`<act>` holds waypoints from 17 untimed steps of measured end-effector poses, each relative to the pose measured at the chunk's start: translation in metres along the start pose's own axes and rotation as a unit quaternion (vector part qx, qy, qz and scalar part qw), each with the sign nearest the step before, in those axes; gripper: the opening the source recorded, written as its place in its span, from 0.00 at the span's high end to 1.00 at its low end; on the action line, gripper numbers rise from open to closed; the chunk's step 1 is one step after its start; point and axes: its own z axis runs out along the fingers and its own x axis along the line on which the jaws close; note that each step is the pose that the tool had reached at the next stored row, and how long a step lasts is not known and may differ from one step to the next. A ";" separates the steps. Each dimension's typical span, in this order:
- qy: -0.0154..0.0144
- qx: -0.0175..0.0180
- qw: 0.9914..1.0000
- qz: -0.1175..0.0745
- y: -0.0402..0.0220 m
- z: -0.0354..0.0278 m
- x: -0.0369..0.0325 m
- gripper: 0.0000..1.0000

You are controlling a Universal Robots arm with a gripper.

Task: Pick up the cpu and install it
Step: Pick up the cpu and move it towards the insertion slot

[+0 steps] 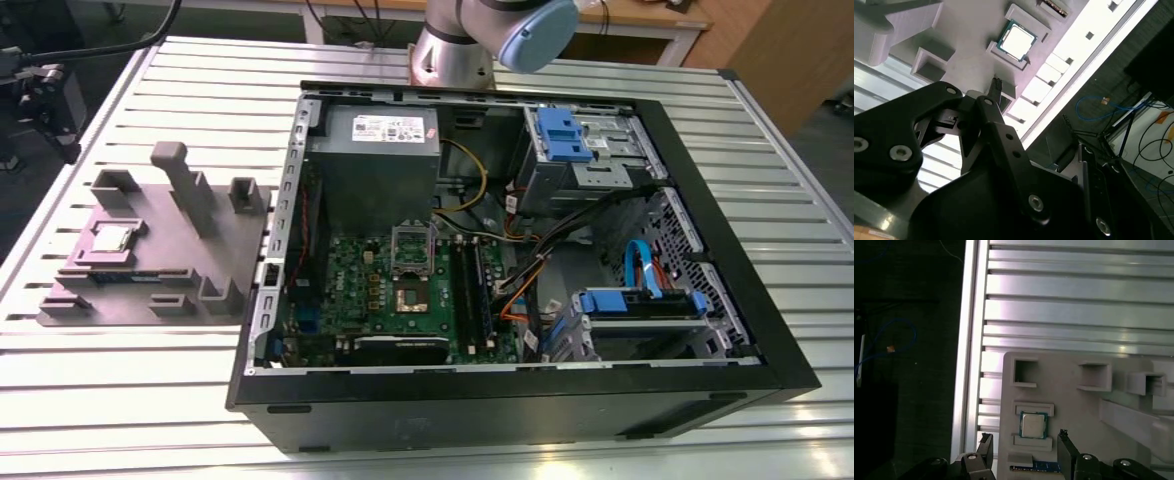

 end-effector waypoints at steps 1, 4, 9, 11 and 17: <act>0.000 0.003 1.000 0.000 0.0000 0.0005 0.0000 0.38; 0.000 0.008 1.000 -0.001 -0.0002 0.0026 -0.0002 0.38; 0.001 0.009 1.000 -0.002 -0.0004 0.0064 -0.0002 0.38; 0.001 0.010 1.000 -0.003 -0.0006 0.0078 -0.0003 0.36; 0.001 0.016 1.000 -0.004 -0.0008 0.0113 -0.0004 0.30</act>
